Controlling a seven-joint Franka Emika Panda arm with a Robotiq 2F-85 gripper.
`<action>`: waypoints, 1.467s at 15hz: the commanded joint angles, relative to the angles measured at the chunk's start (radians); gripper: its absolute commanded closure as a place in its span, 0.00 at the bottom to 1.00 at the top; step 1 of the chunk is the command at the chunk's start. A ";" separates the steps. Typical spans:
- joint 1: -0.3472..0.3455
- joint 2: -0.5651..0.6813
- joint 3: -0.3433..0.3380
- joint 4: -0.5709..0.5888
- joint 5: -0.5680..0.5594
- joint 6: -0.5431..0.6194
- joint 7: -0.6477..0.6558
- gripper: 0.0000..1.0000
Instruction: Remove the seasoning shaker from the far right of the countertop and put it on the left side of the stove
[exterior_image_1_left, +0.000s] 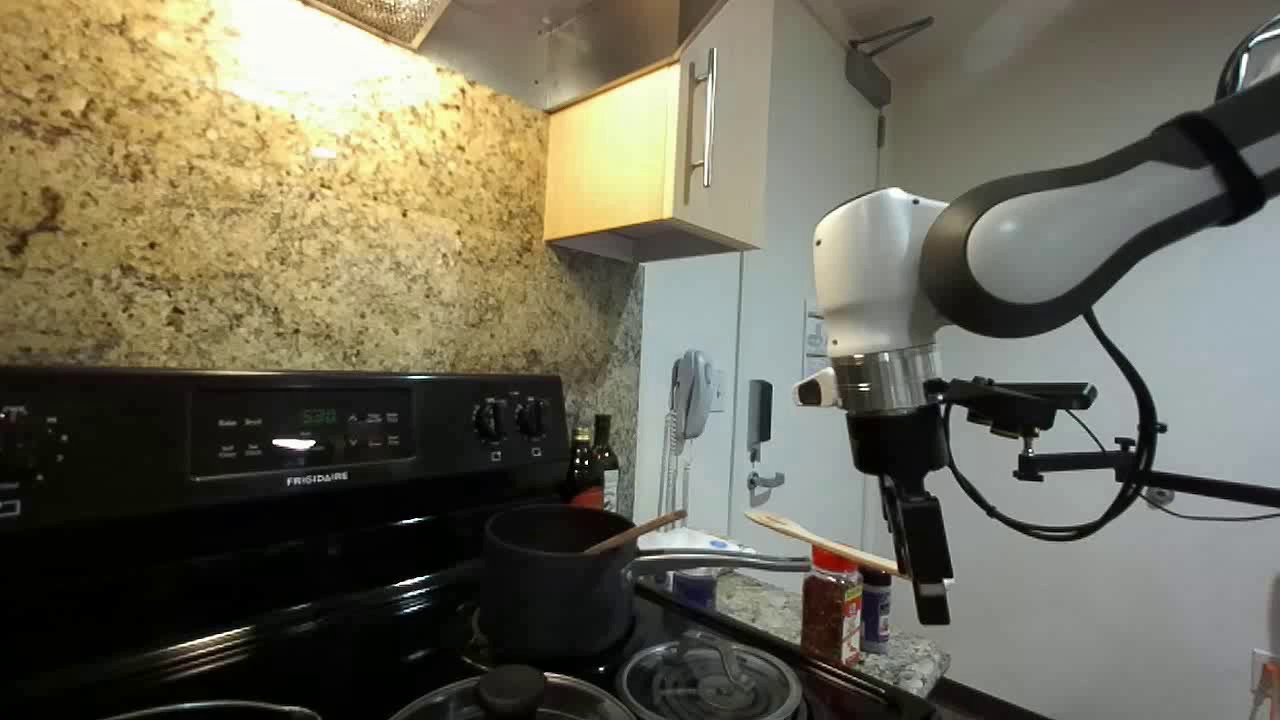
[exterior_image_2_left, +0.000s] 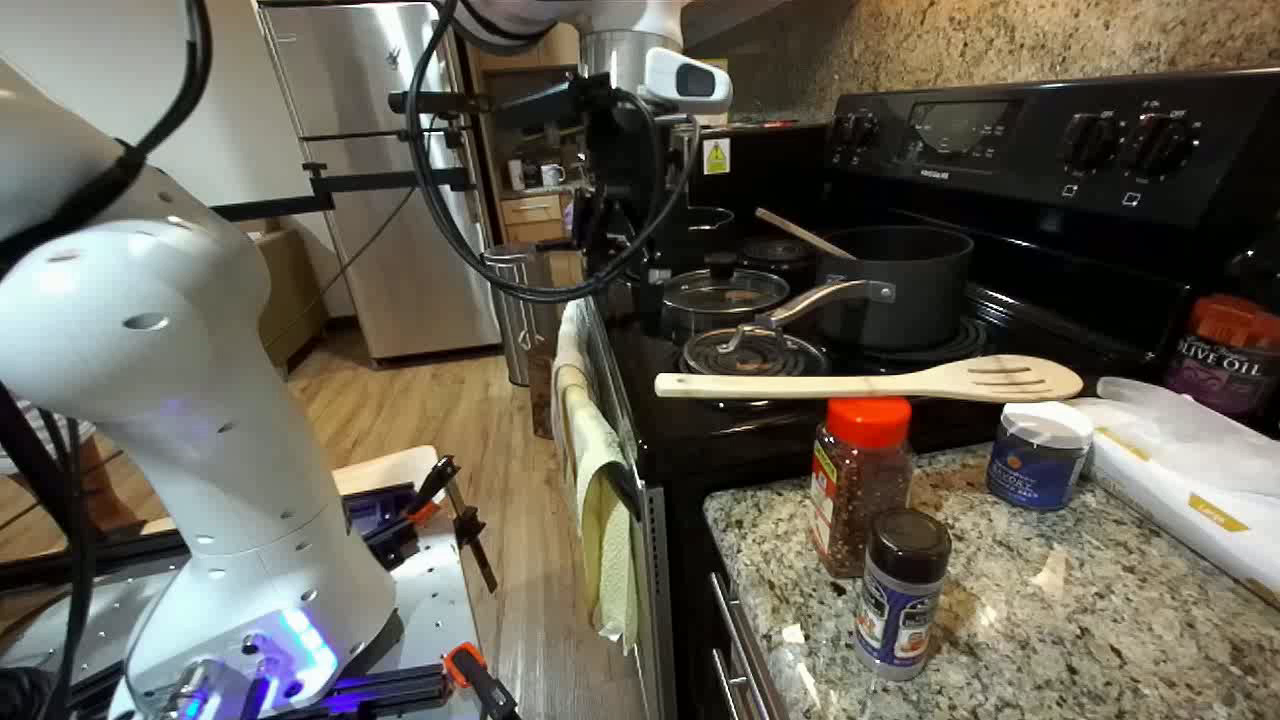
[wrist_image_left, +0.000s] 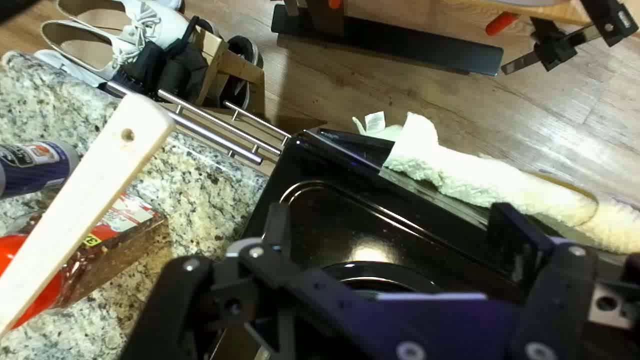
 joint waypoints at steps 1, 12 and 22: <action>0.001 0.000 -0.001 0.001 0.000 -0.002 0.000 0.00; -0.036 -0.019 -0.036 0.002 0.023 0.044 0.062 0.00; -0.203 -0.047 -0.199 0.056 0.048 0.077 0.114 0.00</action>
